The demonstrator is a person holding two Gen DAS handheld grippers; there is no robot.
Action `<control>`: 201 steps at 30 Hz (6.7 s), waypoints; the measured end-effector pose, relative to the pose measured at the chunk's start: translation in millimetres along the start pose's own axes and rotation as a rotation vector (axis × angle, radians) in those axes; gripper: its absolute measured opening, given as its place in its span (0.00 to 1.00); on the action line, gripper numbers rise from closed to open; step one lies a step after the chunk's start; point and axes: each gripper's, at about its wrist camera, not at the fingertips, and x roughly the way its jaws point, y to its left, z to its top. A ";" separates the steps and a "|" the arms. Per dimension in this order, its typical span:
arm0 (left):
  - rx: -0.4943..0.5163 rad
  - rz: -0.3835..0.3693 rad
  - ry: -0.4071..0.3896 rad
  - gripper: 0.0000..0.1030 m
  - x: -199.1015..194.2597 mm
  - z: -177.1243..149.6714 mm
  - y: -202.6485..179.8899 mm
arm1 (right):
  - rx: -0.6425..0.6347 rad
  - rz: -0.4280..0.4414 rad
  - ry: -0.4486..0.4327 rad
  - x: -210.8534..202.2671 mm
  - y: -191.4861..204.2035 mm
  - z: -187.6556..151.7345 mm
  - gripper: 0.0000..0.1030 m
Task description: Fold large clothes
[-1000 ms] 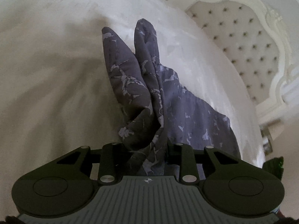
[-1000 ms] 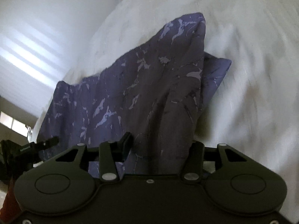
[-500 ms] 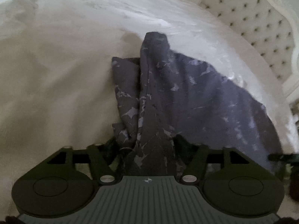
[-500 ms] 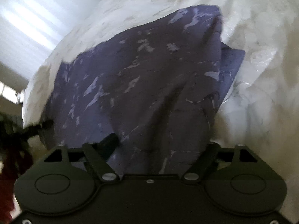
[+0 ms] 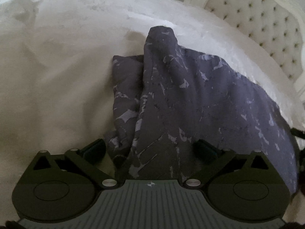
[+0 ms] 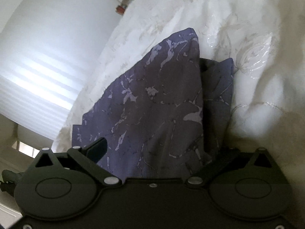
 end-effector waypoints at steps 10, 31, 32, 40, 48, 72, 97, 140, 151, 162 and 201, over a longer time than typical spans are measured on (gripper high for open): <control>-0.108 -0.028 -0.038 0.88 -10.0 -3.7 12.8 | 0.002 -0.011 0.005 -0.8 2.6 -2.4 1.00; 0.170 -0.097 -0.209 0.71 -37.6 16.4 -158.0 | -0.014 -0.020 0.004 1.3 5.3 -3.5 1.00; 0.169 -0.099 -0.202 0.71 -27.2 16.6 -164.3 | -0.014 -0.019 0.004 1.2 5.3 -3.6 1.00; 0.201 -0.012 -0.143 0.51 20.3 16.0 -198.4 | -0.021 -0.021 0.006 1.9 5.4 -2.7 1.00; 0.210 0.065 -0.058 0.50 52.4 11.0 -195.5 | -0.022 -0.022 0.006 2.0 5.5 -2.7 1.00; 0.329 0.115 -0.035 0.51 26.2 -29.2 -201.4 | -0.026 -0.014 0.005 1.3 3.0 -0.3 1.00; 0.367 0.098 -0.053 0.51 -4.5 -80.1 -178.9 | -0.076 -0.106 0.066 -13.3 11.4 -4.4 0.70; 0.048 -0.220 0.064 0.48 -85.5 -86.4 -80.6 | -0.564 -0.008 0.563 163.1 287.3 -75.2 0.77; 0.240 -0.268 -0.082 0.49 -122.4 -73.0 -106.4 | -0.586 0.280 0.441 96.1 331.0 -39.1 0.77; 0.386 -0.221 -0.262 0.49 -109.4 -42.7 -131.6 | -0.554 0.067 0.135 30.4 252.1 8.3 0.74; 0.199 0.012 -0.132 0.38 -55.6 -68.4 -60.5 | -1.551 0.127 0.457 184.7 332.9 -89.0 0.17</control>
